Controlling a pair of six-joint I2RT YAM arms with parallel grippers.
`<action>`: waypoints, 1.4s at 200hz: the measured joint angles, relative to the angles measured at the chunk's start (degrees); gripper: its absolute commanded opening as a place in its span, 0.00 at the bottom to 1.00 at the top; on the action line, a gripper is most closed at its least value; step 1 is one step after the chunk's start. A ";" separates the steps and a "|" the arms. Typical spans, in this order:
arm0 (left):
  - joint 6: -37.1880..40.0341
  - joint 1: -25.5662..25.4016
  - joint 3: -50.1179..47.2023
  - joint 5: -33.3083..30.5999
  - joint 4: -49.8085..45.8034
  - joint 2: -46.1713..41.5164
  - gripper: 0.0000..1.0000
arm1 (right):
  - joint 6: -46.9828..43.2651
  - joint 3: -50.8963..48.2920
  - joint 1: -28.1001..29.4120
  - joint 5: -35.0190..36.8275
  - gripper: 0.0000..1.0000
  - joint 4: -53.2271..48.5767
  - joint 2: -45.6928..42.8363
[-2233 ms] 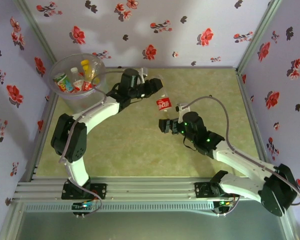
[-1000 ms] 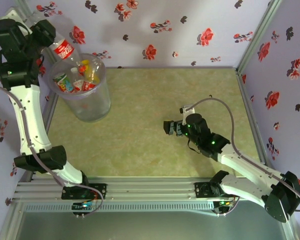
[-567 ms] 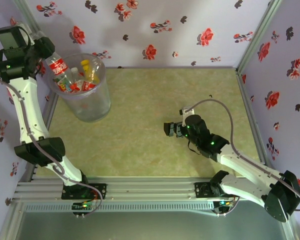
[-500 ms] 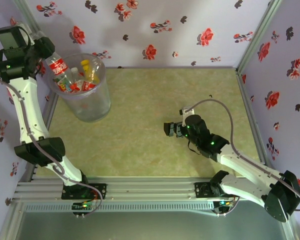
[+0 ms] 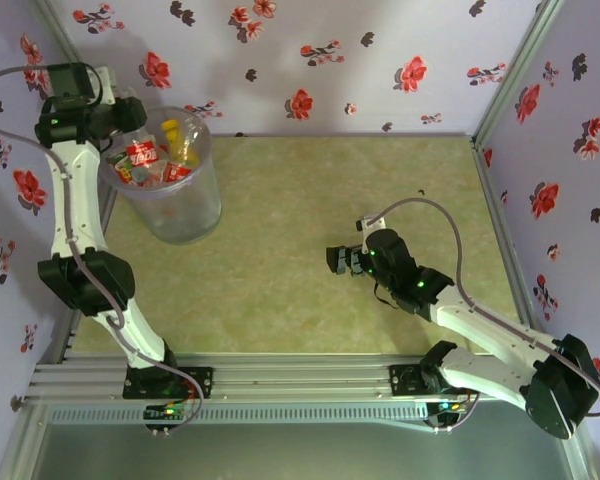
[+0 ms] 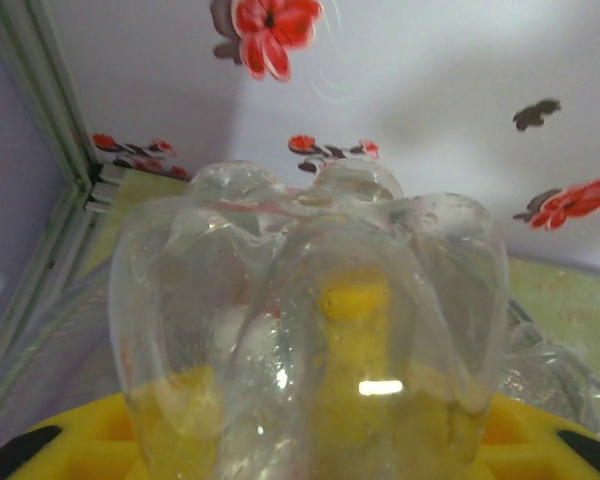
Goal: Put the plastic bottles in the bin
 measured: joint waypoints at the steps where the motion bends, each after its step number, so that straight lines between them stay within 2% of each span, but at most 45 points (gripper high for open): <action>1: 0.02 -0.04 0.00 0.00 -0.04 0.07 0.08 | 0.02 0.00 0.00 0.00 0.99 0.00 0.00; 27: 1.25 -0.55 0.00 0.09 -2.12 2.38 0.18 | 0.00 0.00 0.00 0.00 0.99 0.02 0.00; 35: 1.53 -0.55 0.00 -0.02 -2.47 2.78 0.24 | 0.02 0.00 0.00 0.02 0.99 0.02 0.00; 65: 2.78 -0.76 0.00 -0.35 -2.93 3.23 0.59 | 0.00 0.00 0.00 0.00 0.99 0.04 0.39; 81: 3.26 -1.22 0.02 -0.63 -3.08 3.23 0.72 | 0.02 0.00 0.00 0.00 0.99 0.07 0.85; 99: 3.85 -1.68 0.02 -0.90 -4.26 3.28 0.79 | 0.02 0.00 0.00 0.00 0.99 0.07 1.18; 158: 4.04 -2.16 2.01 -3.13 -6.84 3.39 0.89 | 0.02 0.00 0.00 0.00 0.99 0.09 1.20; 198: 4.24 -2.43 6.58 -6.19 -7.19 3.32 0.88 | 0.02 0.00 0.00 0.00 0.99 0.11 1.31; 214: 4.24 -2.43 7.10 -6.86 -7.21 3.28 0.83 | 0.13 0.00 0.00 -0.02 0.99 0.50 1.77; 248: 4.17 -2.60 4.66 -7.39 -7.08 3.28 0.63 | 0.15 0.00 0.00 -0.26 0.99 0.94 2.38; 280: 4.00 -3.43 0.52 -7.39 -6.91 3.30 0.56 | 0.13 0.00 0.00 -0.24 0.99 0.94 2.38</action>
